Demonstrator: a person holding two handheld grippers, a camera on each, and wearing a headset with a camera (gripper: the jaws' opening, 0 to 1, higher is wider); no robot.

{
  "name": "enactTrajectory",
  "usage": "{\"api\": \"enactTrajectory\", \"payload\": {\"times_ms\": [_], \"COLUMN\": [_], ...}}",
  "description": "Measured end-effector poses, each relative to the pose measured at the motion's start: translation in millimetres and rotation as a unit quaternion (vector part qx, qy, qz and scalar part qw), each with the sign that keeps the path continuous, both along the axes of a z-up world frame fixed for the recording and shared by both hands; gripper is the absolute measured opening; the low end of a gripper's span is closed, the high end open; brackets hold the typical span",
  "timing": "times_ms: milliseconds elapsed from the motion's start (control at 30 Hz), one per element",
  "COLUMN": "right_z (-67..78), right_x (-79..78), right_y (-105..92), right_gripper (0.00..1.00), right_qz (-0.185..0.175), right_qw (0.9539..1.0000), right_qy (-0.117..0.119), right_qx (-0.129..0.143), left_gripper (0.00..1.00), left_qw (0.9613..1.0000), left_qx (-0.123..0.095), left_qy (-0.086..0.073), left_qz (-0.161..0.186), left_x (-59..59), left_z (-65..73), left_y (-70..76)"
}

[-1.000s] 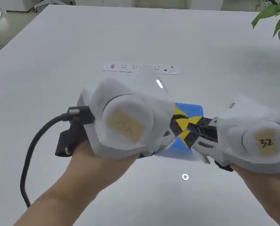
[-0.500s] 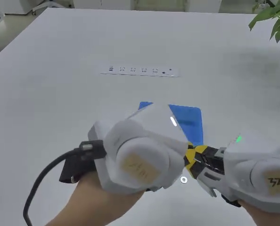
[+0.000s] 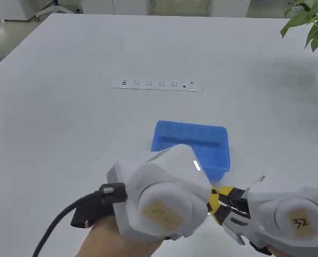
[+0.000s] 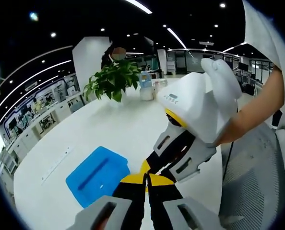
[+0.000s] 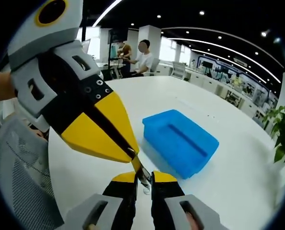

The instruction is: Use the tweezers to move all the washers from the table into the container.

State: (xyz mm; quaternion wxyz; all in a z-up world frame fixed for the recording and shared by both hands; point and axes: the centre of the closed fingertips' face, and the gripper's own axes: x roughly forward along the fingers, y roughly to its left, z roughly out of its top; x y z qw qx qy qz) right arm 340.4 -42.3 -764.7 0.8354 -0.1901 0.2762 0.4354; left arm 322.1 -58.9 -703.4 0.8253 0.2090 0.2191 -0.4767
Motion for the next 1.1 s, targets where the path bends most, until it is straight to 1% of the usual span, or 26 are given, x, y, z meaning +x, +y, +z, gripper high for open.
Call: {"api": "enactTrajectory", "payload": {"times_ms": [100, 300, 533, 667, 733, 900, 967, 1000, 1033, 1100], "right_z": [-3.6, -11.0, -14.4, -15.8, -15.7, -15.7, -15.9, -16.1, -16.1, -16.4], "right_x": [1.6, 0.4, 0.3, 1.1, 2.2, 4.3, 4.5, 4.2, 4.2, 4.0], "right_y": [1.9, 5.1, 1.9, 1.6, 1.2, 1.1, 1.2, 0.7, 0.7, 0.4], "right_gripper": [0.07, 0.07, 0.07, 0.07, 0.06, 0.06, 0.05, 0.05, 0.05, 0.04], "right_qz": [-0.001, 0.004, 0.000, 0.001, 0.000, 0.002, 0.008, 0.014, 0.015, 0.017], "right_qw": [1.0000, 0.9999, 0.9999, 0.9998, 0.9999, 0.9999, 0.9999, 0.9998, 0.9998, 0.9996], "right_qy": [0.006, 0.014, 0.017, 0.017, 0.017, 0.016, 0.012, 0.009, 0.008, 0.007], "right_qx": [0.005, -0.001, -0.003, -0.004, -0.002, -0.001, -0.005, -0.012, -0.014, -0.020], "left_gripper": [0.00, 0.00, 0.00, 0.00, 0.00, 0.00, 0.00, 0.00, 0.00, 0.00], "left_qw": [1.0000, 0.9999, 0.9999, 0.9998, 0.9998, 0.9998, 0.9998, 0.9998, 0.9997, 0.9997], "left_qx": [0.004, 0.009, 0.011, 0.017, 0.016, 0.008, 0.006, 0.002, -0.002, -0.006], "left_qy": [0.002, 0.013, 0.011, 0.012, 0.010, 0.013, 0.014, 0.017, 0.020, 0.022], "left_qz": [0.001, 0.004, 0.000, -0.001, 0.001, 0.008, 0.011, 0.011, 0.012, 0.011], "left_x": [1.1, 2.6, 1.9, 2.7, 4.1, 7.8, 9.0, 9.2, 9.3, 8.9], "left_z": [-2.6, -9.9, -13.4, -14.8, -14.3, -13.6, -13.4, -13.4, -13.4, -13.4], "left_y": [1.3, 3.6, 1.1, -0.9, -1.0, -1.3, -1.3, -1.5, -1.9, -2.7]}}
